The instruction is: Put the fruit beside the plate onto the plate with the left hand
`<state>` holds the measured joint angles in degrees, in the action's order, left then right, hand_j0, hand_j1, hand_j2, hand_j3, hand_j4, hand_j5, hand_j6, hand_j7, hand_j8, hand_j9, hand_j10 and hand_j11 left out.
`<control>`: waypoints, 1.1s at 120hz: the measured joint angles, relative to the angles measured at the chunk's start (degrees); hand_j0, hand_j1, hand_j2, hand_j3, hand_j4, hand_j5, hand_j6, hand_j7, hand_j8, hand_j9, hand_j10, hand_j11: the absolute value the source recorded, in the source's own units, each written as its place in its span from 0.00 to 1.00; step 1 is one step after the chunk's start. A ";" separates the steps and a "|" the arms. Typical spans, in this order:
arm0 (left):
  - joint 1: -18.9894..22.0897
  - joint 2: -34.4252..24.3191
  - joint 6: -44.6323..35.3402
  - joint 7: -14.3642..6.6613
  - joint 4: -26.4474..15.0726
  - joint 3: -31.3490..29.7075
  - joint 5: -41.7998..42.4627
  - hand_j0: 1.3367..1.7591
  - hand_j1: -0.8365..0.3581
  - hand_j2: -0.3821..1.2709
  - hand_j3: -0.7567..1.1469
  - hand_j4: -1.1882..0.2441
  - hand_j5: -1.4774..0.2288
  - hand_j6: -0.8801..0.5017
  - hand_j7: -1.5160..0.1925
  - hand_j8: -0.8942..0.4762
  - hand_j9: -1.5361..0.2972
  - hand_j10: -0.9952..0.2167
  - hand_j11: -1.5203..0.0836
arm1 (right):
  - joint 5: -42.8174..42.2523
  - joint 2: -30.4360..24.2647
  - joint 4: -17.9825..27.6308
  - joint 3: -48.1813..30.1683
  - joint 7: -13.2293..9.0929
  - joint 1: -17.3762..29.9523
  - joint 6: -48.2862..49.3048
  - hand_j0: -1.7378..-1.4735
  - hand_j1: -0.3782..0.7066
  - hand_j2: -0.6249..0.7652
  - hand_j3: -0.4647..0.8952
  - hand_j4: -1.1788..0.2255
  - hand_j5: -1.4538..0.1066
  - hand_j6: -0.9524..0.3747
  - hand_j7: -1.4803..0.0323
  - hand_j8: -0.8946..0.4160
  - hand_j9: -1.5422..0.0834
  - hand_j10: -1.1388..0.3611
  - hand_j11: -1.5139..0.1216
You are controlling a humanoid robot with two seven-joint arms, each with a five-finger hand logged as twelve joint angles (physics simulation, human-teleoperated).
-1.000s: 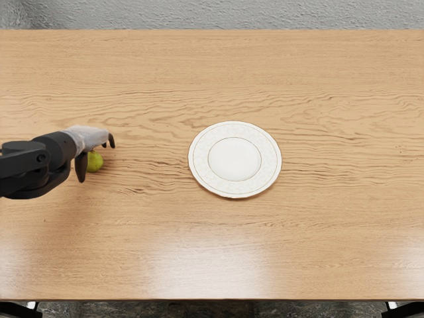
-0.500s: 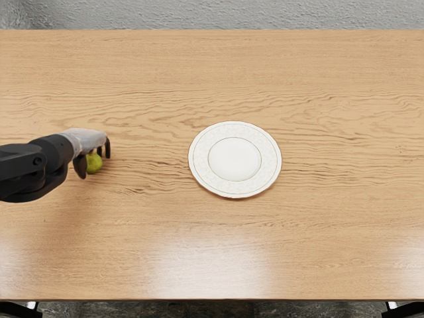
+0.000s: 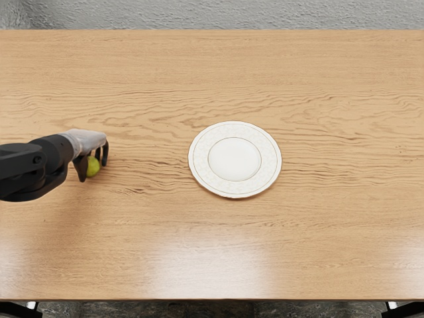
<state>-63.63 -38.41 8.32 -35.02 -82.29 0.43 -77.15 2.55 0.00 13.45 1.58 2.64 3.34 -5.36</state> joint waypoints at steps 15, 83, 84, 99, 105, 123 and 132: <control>-0.17 0.00 0.18 0.00 0.02 0.02 0.19 0.75 0.44 0.46 0.40 0.33 0.29 0.30 0.31 0.30 0.30 0.23 0.34 | 0.00 0.00 0.00 0.00 0.00 -0.01 0.00 0.30 0.05 0.45 0.34 0.82 0.91 0.70 0.96 0.66 0.93 0.74 0.91; -8.24 2.96 2.86 -0.01 0.49 0.50 6.56 0.74 0.42 0.57 0.40 0.29 0.20 0.34 0.23 0.33 0.24 0.16 0.27 | 0.00 0.00 0.00 0.00 0.00 0.00 0.00 0.30 0.05 0.45 0.34 0.82 0.91 0.70 0.96 0.66 0.93 0.74 0.91; -8.37 3.25 2.86 -0.01 0.55 0.50 6.67 0.74 0.41 0.57 0.40 0.29 0.20 0.34 0.23 0.33 0.24 0.16 0.27 | 0.00 0.00 0.00 0.00 0.00 0.00 0.00 0.30 0.05 0.45 0.34 0.82 0.91 0.70 0.96 0.66 0.93 0.74 0.91; -10.45 6.82 2.92 0.00 1.52 0.50 7.63 0.74 0.36 0.64 0.40 0.29 0.19 0.35 0.23 0.35 0.24 0.16 0.27 | 0.00 0.00 0.00 0.00 0.00 0.00 0.00 0.30 0.05 0.45 0.34 0.82 0.91 0.70 0.96 0.66 0.93 0.74 0.91; -11.01 8.57 2.92 0.00 2.03 0.50 7.80 0.74 0.35 0.65 0.40 0.29 0.19 0.35 0.23 0.35 0.24 0.15 0.27 | 0.00 0.00 0.00 0.00 0.00 0.00 0.00 0.30 0.05 0.45 0.34 0.82 0.91 0.70 0.96 0.66 0.93 0.74 0.91; -12.74 12.88 2.83 0.02 3.89 0.48 8.10 0.75 0.33 0.69 0.40 0.28 0.20 0.33 0.24 0.29 0.24 0.15 0.27 | 0.00 0.00 0.00 0.00 0.00 0.00 0.00 0.30 0.05 0.45 0.34 0.82 0.91 0.70 0.96 0.66 0.93 0.74 0.91; -13.90 14.94 2.81 0.03 4.93 0.48 8.38 0.75 0.32 0.70 0.40 0.27 0.20 0.30 0.24 0.29 0.24 0.15 0.27 | 0.00 0.00 0.00 0.00 0.00 0.00 0.00 0.30 0.05 0.45 0.34 0.82 0.91 0.70 0.96 0.66 0.93 0.74 0.91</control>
<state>-77.53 -23.46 11.13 -34.99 -77.35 0.91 -68.77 2.55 0.00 13.45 1.58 2.64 3.34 -5.36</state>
